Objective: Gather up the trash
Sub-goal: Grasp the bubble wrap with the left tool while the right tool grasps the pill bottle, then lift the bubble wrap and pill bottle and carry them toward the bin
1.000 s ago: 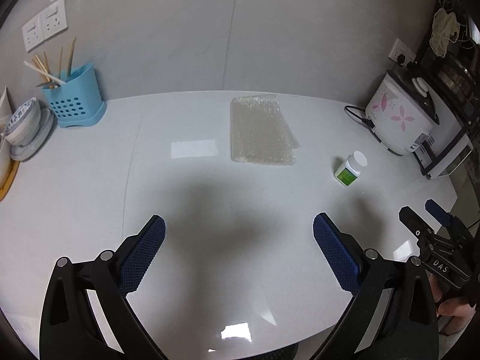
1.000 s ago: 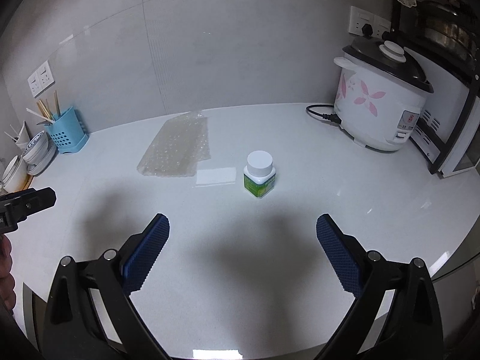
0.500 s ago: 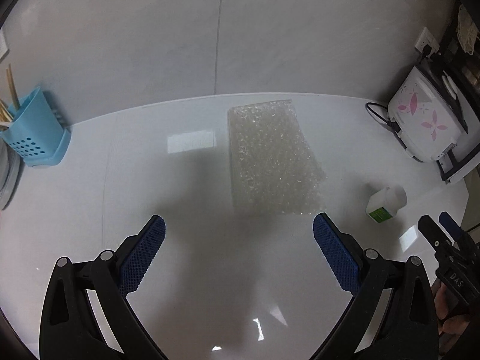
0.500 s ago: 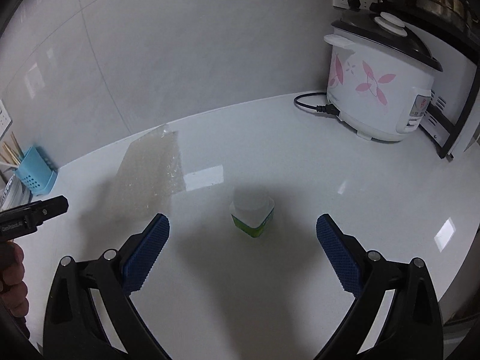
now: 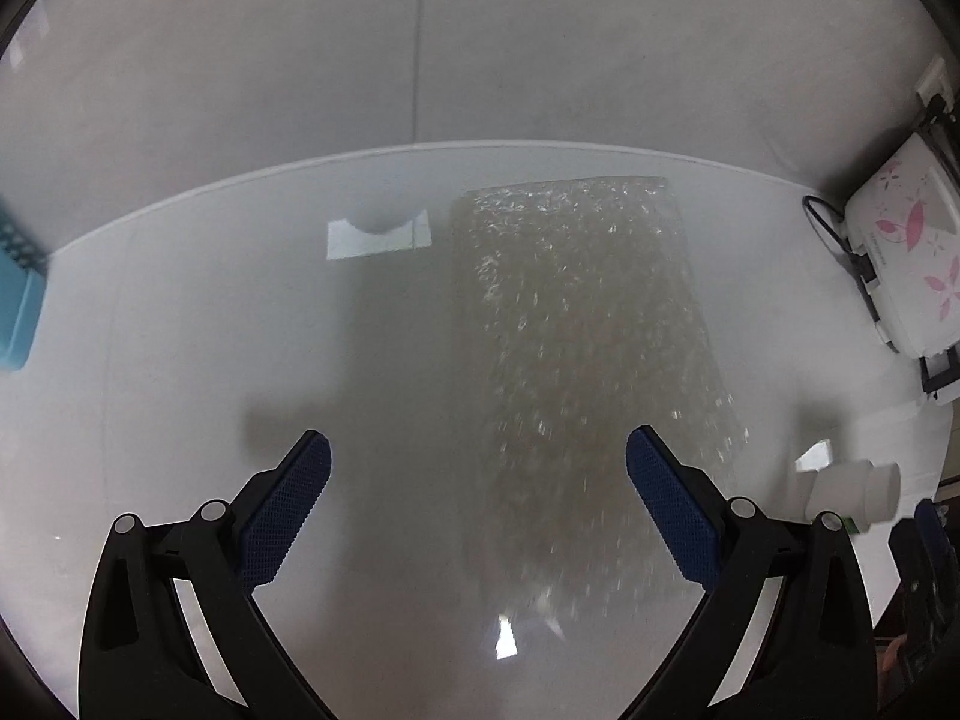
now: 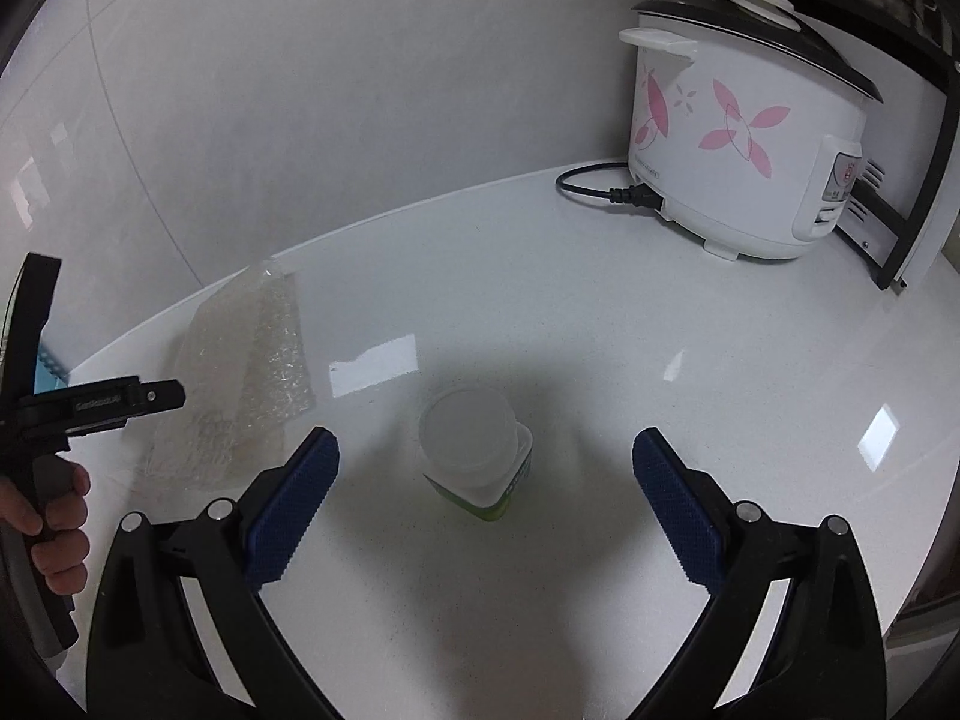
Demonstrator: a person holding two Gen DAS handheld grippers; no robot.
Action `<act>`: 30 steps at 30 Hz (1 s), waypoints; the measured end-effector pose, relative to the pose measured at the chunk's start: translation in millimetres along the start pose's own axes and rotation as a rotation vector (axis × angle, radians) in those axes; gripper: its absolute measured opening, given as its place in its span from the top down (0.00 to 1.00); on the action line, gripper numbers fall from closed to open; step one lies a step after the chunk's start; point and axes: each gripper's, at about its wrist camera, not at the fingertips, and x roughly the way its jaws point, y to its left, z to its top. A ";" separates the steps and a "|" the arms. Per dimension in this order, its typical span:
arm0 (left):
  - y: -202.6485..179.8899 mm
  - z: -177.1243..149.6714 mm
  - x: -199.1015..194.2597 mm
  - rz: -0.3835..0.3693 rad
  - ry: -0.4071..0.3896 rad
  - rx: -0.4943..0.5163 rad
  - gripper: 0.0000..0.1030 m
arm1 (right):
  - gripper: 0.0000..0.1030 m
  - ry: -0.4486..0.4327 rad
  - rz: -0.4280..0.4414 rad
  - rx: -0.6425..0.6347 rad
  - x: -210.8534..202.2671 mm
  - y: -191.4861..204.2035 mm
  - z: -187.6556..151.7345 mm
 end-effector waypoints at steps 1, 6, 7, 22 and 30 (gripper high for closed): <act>-2.5 3.3 5.0 0.005 -0.001 0.005 0.06 | 0.08 0.004 -0.006 -0.003 3.3 2.0 0.0; -12.9 14.6 23.9 0.011 0.027 0.005 0.07 | 0.10 0.031 -0.037 -0.016 15.1 9.5 -3.0; -14.9 15.4 27.3 0.015 0.036 0.005 0.09 | 0.12 0.041 -0.042 -0.013 18.1 10.4 -3.7; -44.9 12.8 17.4 0.083 0.053 0.098 0.86 | 0.56 0.121 -0.023 0.046 42.0 15.1 -5.4; -26.2 -6.0 -12.6 0.080 -0.009 0.103 0.88 | 0.56 0.121 -0.007 0.021 30.1 19.8 -4.9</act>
